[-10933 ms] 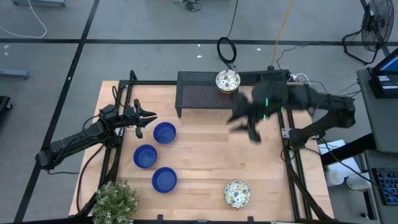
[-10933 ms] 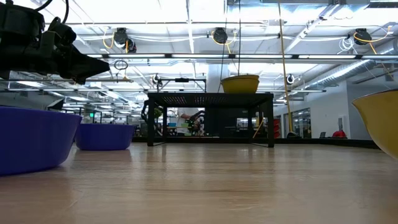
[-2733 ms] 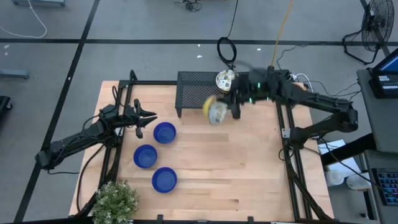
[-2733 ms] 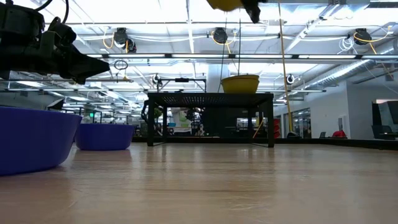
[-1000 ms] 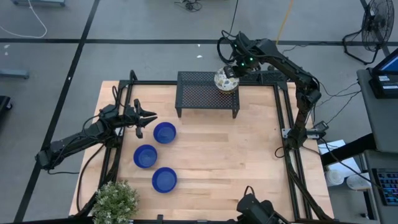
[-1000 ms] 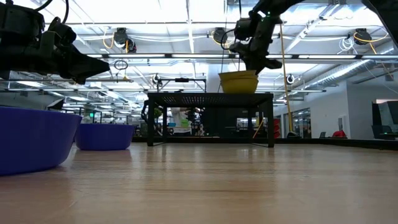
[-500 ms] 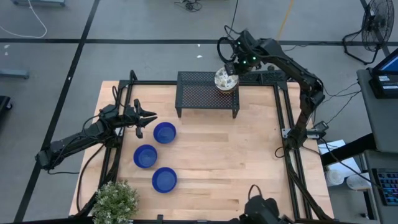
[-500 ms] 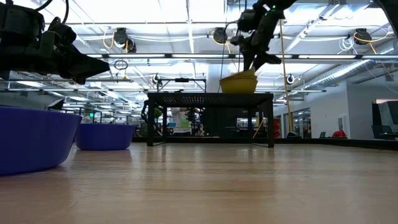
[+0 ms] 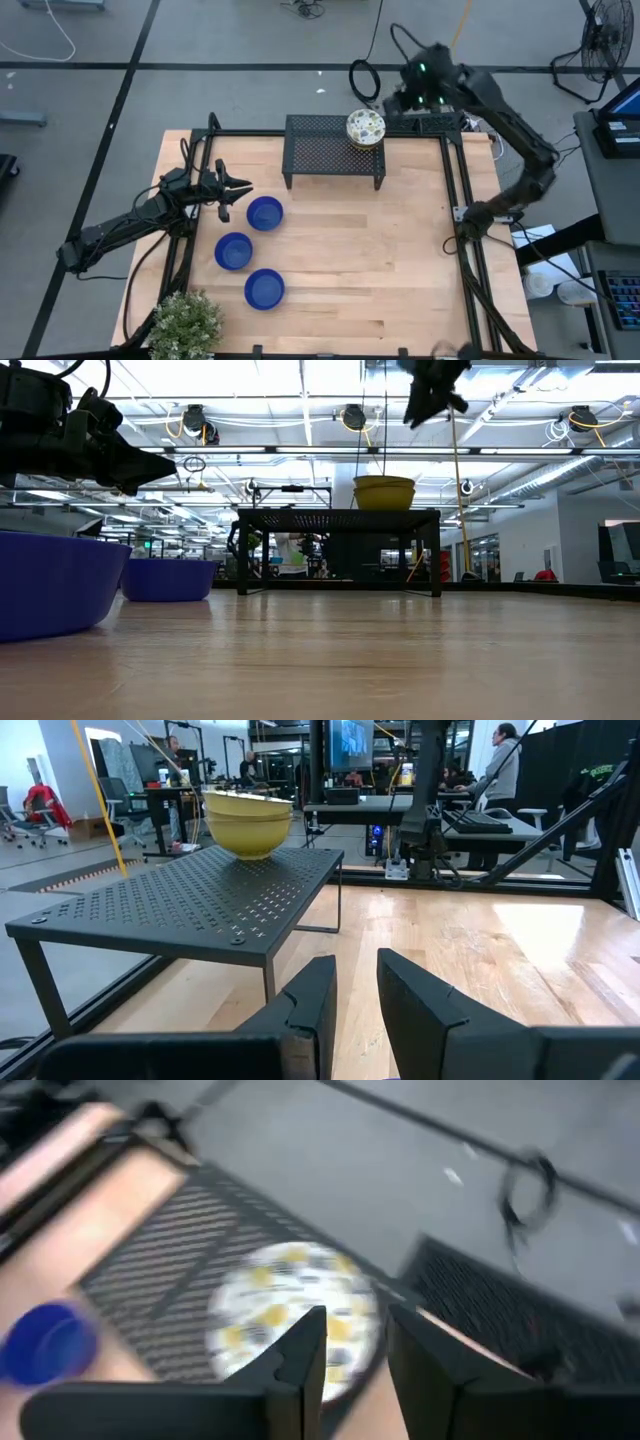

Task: Pick & Place Mini bowls
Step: Put the top blue bowl on the shelf

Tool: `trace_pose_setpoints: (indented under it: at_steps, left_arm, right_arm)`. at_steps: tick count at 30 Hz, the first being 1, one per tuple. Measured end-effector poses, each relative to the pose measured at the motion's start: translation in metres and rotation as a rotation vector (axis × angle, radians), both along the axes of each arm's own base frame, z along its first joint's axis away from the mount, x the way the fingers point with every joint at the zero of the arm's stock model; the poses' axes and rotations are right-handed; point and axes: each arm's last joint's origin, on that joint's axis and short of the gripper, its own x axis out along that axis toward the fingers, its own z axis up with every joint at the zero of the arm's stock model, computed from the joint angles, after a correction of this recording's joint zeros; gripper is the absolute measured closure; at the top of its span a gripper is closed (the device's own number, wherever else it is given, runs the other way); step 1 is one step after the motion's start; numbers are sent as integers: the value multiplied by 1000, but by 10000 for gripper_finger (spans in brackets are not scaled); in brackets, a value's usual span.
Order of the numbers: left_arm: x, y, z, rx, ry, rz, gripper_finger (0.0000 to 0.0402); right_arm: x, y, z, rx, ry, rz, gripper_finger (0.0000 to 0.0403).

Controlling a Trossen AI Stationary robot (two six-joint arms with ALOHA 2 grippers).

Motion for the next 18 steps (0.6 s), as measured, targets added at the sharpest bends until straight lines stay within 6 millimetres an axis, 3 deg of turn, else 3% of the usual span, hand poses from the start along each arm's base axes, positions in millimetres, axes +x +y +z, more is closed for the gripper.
trace_pose_setpoints:
  at_steps: [5, 9, 14, 18]
  left_arm:
    - [0, 0, 0, 0, 0, 0, 321]
    - [0, 0, 0, 0, 0, 0, 321]
    - [0, 0, 0, 0, 0, 0, 321]
    - [0, 0, 0, 0, 0, 0, 321]
  right_arm:
    - [-4, 62, -18, -164, -186, 209, 322]
    - [-16, 109, -56, -323, -354, 406, 330]
    - [-44, 142, -111, -421, -557, 517, 340]
    - [-60, 154, -161, -462, -565, 578, 348]
